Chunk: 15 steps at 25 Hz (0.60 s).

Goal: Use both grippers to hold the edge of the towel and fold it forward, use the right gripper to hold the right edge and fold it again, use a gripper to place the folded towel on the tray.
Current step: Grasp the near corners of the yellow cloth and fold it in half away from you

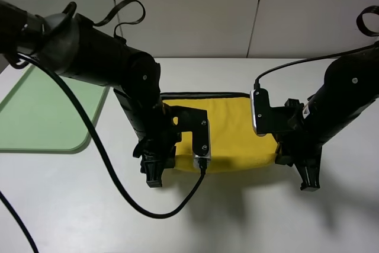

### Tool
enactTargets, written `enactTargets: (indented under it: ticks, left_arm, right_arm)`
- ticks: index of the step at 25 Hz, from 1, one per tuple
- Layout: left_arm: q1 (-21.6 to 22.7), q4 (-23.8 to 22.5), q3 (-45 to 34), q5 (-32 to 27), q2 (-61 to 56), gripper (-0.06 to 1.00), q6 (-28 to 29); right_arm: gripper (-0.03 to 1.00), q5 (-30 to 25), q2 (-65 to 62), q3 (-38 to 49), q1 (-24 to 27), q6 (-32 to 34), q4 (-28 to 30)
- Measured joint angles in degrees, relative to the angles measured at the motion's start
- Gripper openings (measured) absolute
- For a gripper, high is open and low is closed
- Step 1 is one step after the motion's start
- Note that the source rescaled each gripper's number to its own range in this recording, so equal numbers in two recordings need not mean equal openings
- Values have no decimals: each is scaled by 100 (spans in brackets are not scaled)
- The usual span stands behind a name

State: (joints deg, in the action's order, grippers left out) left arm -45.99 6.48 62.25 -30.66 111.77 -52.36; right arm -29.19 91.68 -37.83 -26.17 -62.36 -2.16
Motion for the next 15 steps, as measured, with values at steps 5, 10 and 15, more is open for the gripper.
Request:
enactTargets:
  ticks: [5,10,15]
  left_arm:
    - [0,-395,0,-107,-234,0,264]
    - [0,-648,0,-181,-475,0,616]
    - [0,-648,0,-394,-662,0,661]
  right_arm:
    - [0,-130,-221,0,0,12,-168]
    - [0,-415,-693,0,0,12,-726]
    - [0,-872,-1152,0,0,12,-918]
